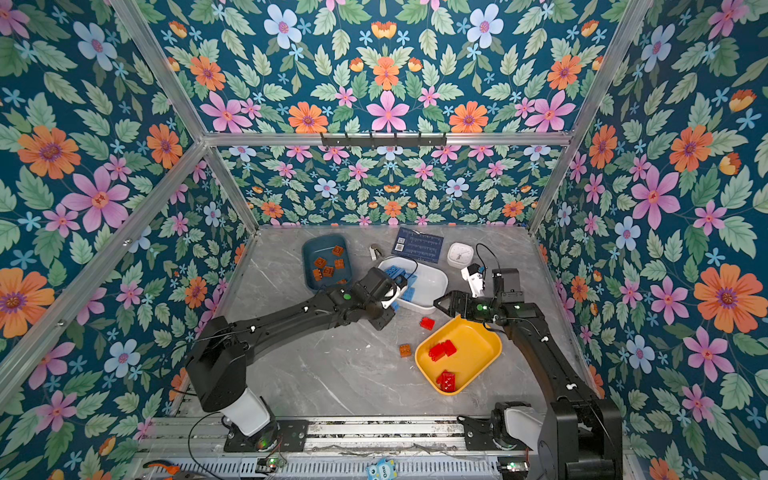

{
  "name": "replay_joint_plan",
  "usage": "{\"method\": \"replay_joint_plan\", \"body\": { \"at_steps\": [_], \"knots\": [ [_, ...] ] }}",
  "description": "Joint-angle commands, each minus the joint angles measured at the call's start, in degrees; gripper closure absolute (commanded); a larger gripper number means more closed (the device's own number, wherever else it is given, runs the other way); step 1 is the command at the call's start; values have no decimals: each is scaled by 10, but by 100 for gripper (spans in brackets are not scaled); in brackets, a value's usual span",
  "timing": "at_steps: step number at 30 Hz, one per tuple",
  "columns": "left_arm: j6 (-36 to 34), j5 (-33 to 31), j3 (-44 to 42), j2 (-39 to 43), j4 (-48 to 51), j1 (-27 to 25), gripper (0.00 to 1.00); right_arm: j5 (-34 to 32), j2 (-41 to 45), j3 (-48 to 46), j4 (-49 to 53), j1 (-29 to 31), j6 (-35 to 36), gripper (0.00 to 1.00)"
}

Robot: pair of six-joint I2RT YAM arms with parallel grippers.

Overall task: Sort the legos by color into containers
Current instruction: 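Carry the blue brick into the white tub and release it with the left gripper, then lower the left gripper onto the loose orange-brown brick and grasp it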

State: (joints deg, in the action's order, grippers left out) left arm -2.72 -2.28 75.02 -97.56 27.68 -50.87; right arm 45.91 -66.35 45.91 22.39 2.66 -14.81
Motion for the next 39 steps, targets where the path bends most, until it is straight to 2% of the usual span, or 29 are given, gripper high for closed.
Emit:
{"method": "replay_joint_plan", "body": {
  "at_steps": [1,6,12,19,24,29,31,35,39],
  "knots": [
    [-20,-2,41,-31,-39,16,81,1,6,2,-9,0,-3,1],
    [-14,23,119,-101,-54,50,81,-4,10,-1,-6,1,-1,1],
    [-16,36,177,-178,-62,62,81,-12,13,-5,-2,-1,4,1],
    [-23,57,215,-239,-80,71,79,-13,10,-12,-4,0,6,1],
    [-10,88,247,-277,-84,73,72,-15,10,-15,-6,-1,6,1],
    [6,110,251,-283,-93,73,69,-18,10,-15,-2,-1,9,1],
    [7,111,253,-281,-89,74,63,-18,9,-15,-2,-1,9,1],
    [18,108,260,-268,-71,74,43,-16,8,-13,-3,0,10,1],
    [41,116,259,-240,-41,73,34,-14,7,-12,-3,-1,9,1]
  ]
}}
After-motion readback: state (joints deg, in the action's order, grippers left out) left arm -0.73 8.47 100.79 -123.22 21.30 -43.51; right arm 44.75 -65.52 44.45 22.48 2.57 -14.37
